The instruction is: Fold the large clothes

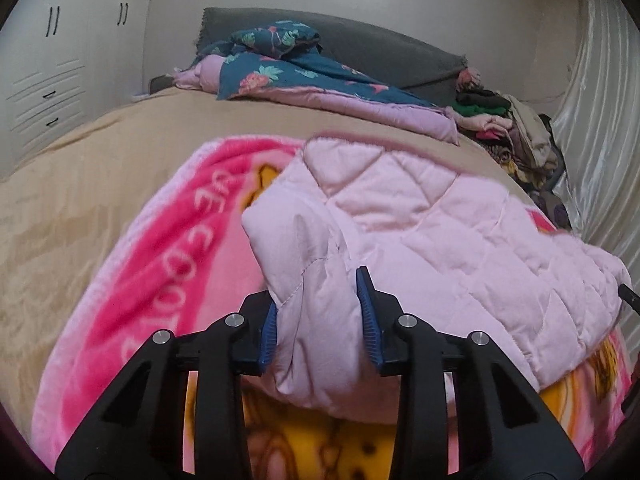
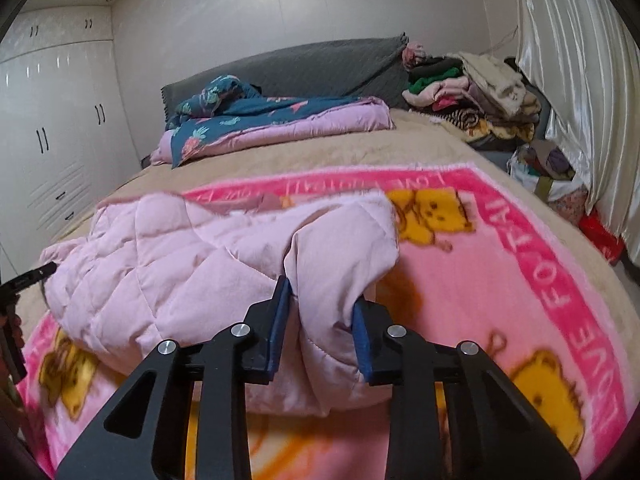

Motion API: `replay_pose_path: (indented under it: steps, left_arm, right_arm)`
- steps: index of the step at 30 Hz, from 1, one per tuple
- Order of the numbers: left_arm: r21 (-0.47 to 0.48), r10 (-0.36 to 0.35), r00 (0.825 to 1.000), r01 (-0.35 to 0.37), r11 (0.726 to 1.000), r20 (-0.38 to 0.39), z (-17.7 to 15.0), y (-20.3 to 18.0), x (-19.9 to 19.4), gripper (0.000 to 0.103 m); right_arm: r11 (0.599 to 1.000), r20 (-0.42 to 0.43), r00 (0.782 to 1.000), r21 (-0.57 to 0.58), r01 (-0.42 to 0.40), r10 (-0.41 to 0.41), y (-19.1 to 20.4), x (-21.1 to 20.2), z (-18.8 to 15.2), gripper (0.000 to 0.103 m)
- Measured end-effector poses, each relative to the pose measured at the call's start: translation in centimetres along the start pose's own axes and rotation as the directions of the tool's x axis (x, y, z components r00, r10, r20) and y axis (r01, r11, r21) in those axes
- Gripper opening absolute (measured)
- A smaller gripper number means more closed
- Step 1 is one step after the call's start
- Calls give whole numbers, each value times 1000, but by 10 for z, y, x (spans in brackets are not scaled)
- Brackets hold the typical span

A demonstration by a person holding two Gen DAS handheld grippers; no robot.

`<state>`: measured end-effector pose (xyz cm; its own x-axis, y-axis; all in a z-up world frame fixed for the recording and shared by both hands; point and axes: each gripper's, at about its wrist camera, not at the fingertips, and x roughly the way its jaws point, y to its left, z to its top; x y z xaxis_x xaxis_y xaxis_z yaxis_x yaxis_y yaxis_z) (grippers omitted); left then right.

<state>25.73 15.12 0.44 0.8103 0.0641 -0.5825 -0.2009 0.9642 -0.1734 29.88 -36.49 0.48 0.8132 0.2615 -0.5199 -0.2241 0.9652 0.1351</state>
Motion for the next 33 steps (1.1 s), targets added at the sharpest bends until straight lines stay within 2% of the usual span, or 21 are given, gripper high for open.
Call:
replay_pose_path:
  steps: [5,11,16,26,33]
  left_arm:
    - [7,61,997,-61,998,-47,14,-3,32,26]
    - [14,109,989,-108,994,-97,16,-4,62,27]
    - [66,158,980,-151,986,-124,16,-9,83,31]
    - [60,173,971,-165,984,-166,14,-8,104,32]
    - [3,144,973,-145,989,-180,13,-1,100,34]
  right_arm:
    - [1000,-53,998,8,25,-25,-2,47,20,27]
    - [998,-127,991,28,49,-45,-6,92,18,27]
    - [996,-180,982,58,63,-52,-10,119,12,27]
    - [990,-276,958,91,105,-76,-17,158,8,33]
    - [986,-301,949,107,130,-92,-16,159,5,38]
